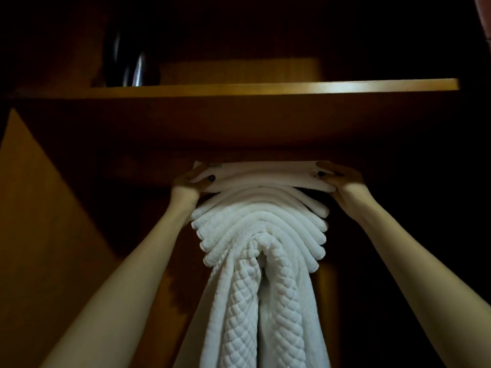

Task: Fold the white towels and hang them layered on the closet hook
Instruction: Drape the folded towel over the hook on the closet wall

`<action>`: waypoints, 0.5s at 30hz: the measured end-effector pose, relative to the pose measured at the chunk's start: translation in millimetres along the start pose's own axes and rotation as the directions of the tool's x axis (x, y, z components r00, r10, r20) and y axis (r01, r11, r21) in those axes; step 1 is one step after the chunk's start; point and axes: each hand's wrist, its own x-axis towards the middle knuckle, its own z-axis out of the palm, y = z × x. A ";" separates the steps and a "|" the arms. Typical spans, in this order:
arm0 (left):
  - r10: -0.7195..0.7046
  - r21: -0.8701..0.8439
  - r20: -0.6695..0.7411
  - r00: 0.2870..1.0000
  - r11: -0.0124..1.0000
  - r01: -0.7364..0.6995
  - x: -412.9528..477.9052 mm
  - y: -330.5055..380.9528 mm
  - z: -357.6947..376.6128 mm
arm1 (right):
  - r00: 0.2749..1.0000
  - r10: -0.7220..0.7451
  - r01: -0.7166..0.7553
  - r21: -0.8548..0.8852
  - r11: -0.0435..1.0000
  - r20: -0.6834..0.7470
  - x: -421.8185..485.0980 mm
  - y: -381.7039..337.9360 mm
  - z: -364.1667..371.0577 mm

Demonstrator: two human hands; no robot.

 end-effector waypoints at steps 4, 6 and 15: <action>-0.025 -0.013 -0.006 1.000 1.000 0.025 -6.4 -18.3 -3.9 | 1.000 0.022 -0.022 0.033 0.999 0.017 -7.2 8.5 -3.9; -0.036 0.015 -0.048 0.998 0.999 0.037 -8.8 -24.6 -7.0 | 0.999 0.044 -0.044 0.037 0.998 0.000 -13.3 11.8 -4.3; -0.059 0.300 -0.050 0.997 0.951 0.072 -19.8 -8.9 -17.2 | 0.974 0.225 -0.225 0.061 0.973 -0.004 -34.1 22.9 -5.0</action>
